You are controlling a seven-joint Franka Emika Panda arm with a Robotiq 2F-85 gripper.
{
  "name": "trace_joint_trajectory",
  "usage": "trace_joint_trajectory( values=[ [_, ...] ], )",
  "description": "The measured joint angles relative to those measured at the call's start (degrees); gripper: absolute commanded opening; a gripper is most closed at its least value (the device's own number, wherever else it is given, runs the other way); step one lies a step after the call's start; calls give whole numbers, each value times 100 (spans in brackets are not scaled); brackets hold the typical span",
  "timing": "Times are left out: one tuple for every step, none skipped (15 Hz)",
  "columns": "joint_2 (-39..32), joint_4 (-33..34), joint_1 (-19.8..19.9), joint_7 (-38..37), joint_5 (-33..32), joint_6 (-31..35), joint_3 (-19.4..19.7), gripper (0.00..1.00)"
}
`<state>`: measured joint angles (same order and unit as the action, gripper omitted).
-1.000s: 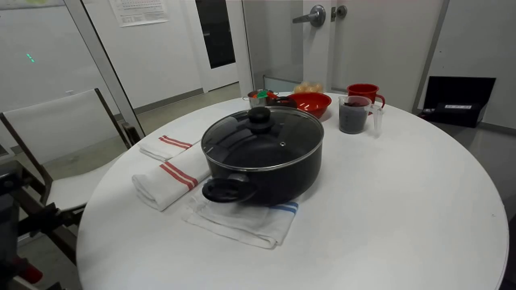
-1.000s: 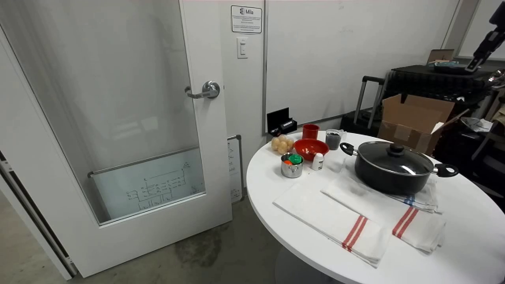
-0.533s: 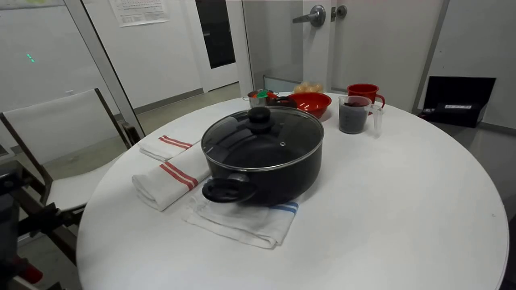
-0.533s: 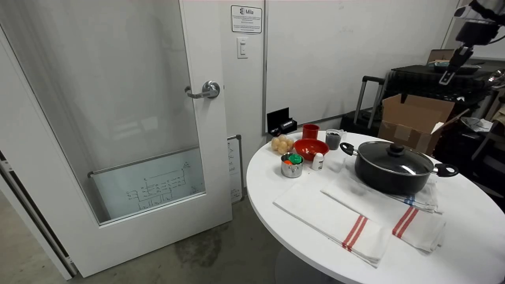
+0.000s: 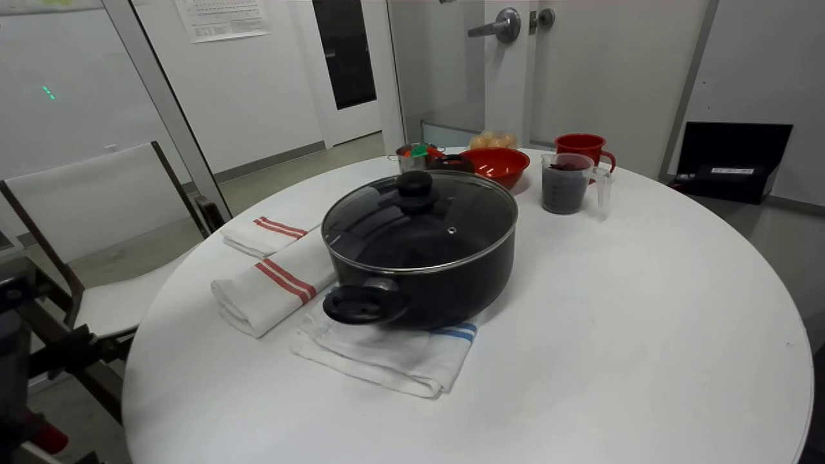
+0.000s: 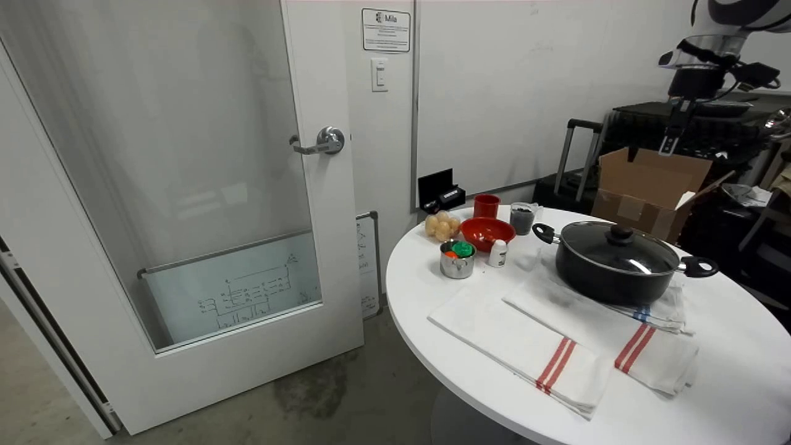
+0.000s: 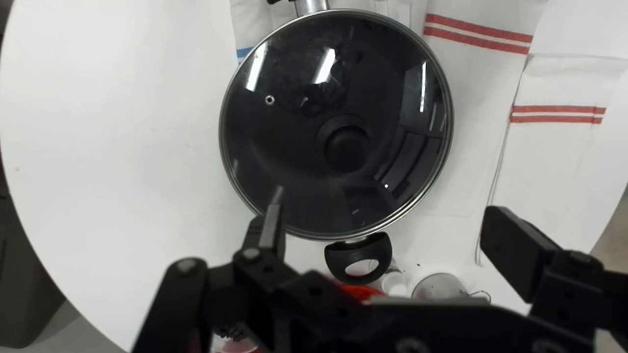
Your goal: Remove the lid from the pot
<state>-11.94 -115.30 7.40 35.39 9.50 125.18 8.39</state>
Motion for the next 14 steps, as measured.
trace_joint_trajectory(
  values=[
    [-163, 144, 27, 0, 0, -88, -69, 100],
    [-325, 281, 52, 0, 0, -160, -140, 100],
    [-473, 399, 67, 0, -1, -210, -202, 100],
    [-621, 512, 77, -1, -17, -244, -258, 100],
    [-759, 611, 86, -1, -29, -263, -308, 100],
    [-893, 698, 91, -4, -52, -276, -352, 100],
    [-1020, 776, 95, -5, -76, -284, -390, 100],
    [-1138, 841, 97, -11, -109, -286, -422, 100],
    [-1244, 899, 97, -18, -146, -286, -450, 100],
    [-1345, 948, 97, -28, -204, -286, -475, 100],
    [-1435, 984, 97, -44, -277, -286, -497, 100],
    [-1511, 1015, 96, -68, -367, -286, -512, 100],
    [-1582, 1037, 94, -108, -470, -286, -522, 100],
    [-1645, 1054, 94, -157, -574, -286, -532, 100]
  ],
)
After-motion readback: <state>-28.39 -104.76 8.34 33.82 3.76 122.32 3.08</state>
